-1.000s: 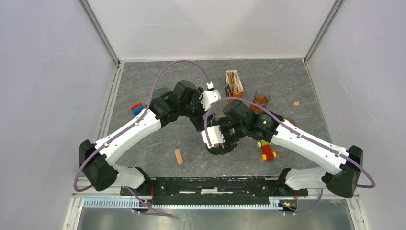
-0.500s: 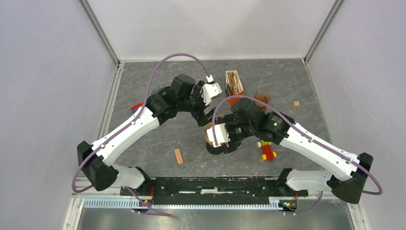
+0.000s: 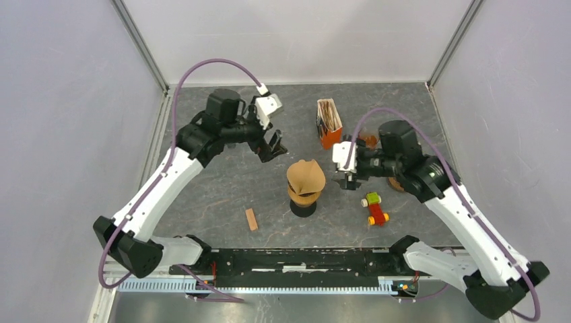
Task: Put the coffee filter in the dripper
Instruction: Move the coffee server to the center of the board.
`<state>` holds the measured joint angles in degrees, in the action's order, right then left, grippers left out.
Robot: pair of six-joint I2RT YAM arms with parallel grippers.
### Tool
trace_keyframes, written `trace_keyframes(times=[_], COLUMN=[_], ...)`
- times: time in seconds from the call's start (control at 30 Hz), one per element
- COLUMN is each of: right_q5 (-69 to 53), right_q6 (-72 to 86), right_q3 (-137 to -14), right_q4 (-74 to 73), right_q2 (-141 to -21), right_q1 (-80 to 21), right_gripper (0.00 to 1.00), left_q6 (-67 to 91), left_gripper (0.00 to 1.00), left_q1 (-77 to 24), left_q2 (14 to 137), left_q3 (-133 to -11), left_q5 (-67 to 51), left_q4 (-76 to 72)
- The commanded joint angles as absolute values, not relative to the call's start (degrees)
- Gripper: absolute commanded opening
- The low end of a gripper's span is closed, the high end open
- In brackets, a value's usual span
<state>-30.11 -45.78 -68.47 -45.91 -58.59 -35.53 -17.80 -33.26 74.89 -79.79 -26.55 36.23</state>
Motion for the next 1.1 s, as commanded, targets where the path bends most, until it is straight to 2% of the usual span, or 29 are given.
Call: trace_keyframes(times=[0.0, 0.23, 0.47, 0.6, 0.77, 0.93, 1.07], right_q5=[-38.79, -45.0, -47.59, -50.47, -54.13, -53.75, -52.64], right_q6=[-40.53, -36.03, -29.51, -24.52, -17.46, -15.67, -8.79], right_q3=[-63.94, -54.55, -41.25, -33.06, -21.81, -16.67, -12.36], right_q4=[-40.99, -34.86, -21.44, -8.95, 12.8, 22.89, 38.25], right_q2=[-54.04, -51.45, -49.68, -51.61, -55.85, -58.94, -61.94], right_q1=[-29.94, -23.66, -21.97, -21.97, -22.28, -24.9, -26.01], right_gripper=[0.82, 0.81, 0.81, 0.81, 0.88, 0.9, 0.96], left_q6=[-18.16, -22.81, -22.44, -18.96, -13.26, -13.47, -13.57], left_gripper=[1.0, 1.0, 1.0, 1.0, 1.0, 1.0, 1.0], left_q1=[-31.05, -28.29, -24.58, -22.47, -19.41, -17.78, -17.83], left_q2=[69.93, 65.86, 63.1, 63.08, 64.72, 66.89, 68.27], left_q3=[-78.69, -70.27, -53.7, -46.61, -41.47, -41.81, -42.6], left_q5=[-35.83, -42.64, -49.66, -50.23, -50.26, -48.43, -49.16], left_q4=[37.62, 37.18, 24.69, 12.26, -1.96, -3.52, -3.78])
